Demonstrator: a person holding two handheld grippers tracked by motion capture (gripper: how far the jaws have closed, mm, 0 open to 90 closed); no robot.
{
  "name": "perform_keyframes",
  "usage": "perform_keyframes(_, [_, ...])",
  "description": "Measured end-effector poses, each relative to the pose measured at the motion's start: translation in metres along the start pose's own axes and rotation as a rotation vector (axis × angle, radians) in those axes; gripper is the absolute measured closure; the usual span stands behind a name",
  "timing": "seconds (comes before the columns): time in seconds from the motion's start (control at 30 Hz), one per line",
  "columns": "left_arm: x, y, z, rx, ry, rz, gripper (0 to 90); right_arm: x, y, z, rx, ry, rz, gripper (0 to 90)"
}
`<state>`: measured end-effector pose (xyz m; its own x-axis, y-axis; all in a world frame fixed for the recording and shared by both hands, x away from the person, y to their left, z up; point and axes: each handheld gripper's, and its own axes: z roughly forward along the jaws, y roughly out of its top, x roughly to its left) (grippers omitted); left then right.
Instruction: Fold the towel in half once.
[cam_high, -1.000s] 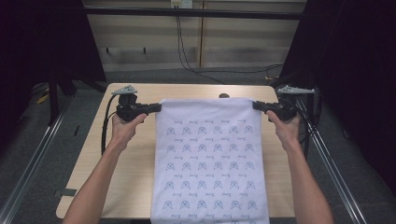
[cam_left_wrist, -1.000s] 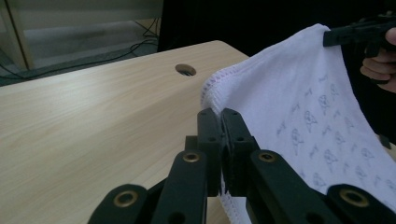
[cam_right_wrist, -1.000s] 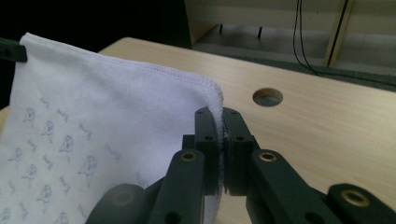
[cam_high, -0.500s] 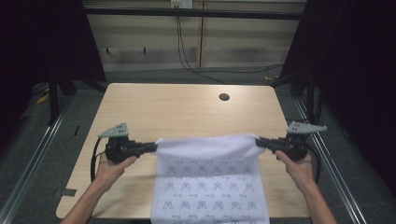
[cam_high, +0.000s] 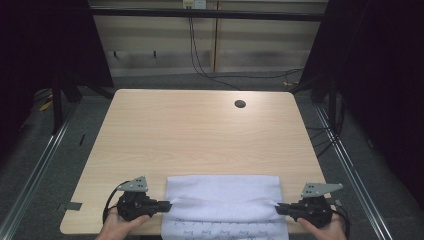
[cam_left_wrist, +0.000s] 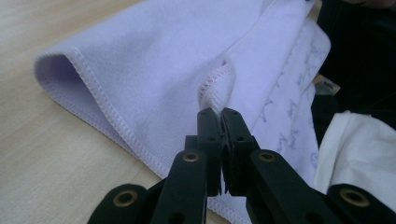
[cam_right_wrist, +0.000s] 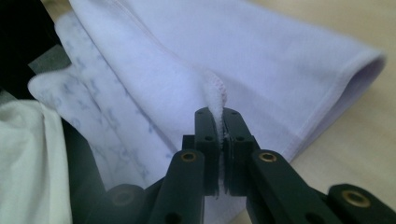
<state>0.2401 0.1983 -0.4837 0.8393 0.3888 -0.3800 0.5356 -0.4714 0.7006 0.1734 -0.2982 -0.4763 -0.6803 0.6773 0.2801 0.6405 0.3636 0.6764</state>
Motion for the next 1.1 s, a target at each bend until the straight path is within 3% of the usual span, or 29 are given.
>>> perform_keyframes(0.1, [0.006, 0.001, 0.011, 0.081, 0.006, -0.028, 87.5, -0.005, -0.004, 0.006, 0.054, -0.015, 0.020, 86.5])
perform_keyframes(0.2, [0.007, 0.002, 0.018, 0.122, 0.022, -0.009, 87.5, -0.009, -0.004, 0.014, 0.094, -0.016, 0.037, 86.5])
perform_keyframes(0.27, [0.012, 0.003, 0.020, 0.109, 0.017, -0.012, 87.5, -0.010, -0.001, 0.017, 0.090, -0.017, 0.036, 86.5])
perform_keyframes(0.33, [0.017, 0.005, 0.020, 0.097, 0.029, -0.007, 87.5, -0.012, 0.002, 0.019, 0.089, -0.046, 0.027, 86.5])
perform_keyframes(0.4, [0.028, 0.012, 0.022, 0.082, 0.062, -0.015, 87.6, -0.015, 0.008, 0.022, 0.091, -0.069, 0.016, 86.5])
perform_keyframes(0.47, [0.037, 0.021, 0.024, 0.085, 0.110, 0.019, 87.9, -0.021, 0.016, 0.029, 0.083, -0.094, 0.013, 86.5])
perform_keyframes(0.53, [0.053, 0.033, 0.028, 0.072, 0.147, 0.023, 88.1, -0.031, 0.027, 0.037, 0.072, -0.109, 0.016, 86.4])
perform_keyframes(0.6, [0.073, 0.046, 0.032, 0.055, 0.183, 0.004, 88.2, -0.038, 0.036, 0.044, 0.065, -0.120, 0.017, 86.4])
perform_keyframes(0.73, [0.106, 0.062, 0.036, 0.011, 0.213, -0.027, 88.2, -0.053, 0.055, 0.058, 0.059, -0.161, 0.006, 86.5])
perform_keyframes(0.97, [0.136, 0.075, 0.036, -0.029, 0.269, -0.067, 88.1, -0.074, 0.082, 0.079, 0.048, -0.179, -0.002, 86.5])
perform_keyframes(1.1, [0.149, 0.082, 0.037, -0.042, 0.303, -0.078, 88.1, -0.096, 0.102, 0.093, 0.026, -0.231, -0.004, 86.5])
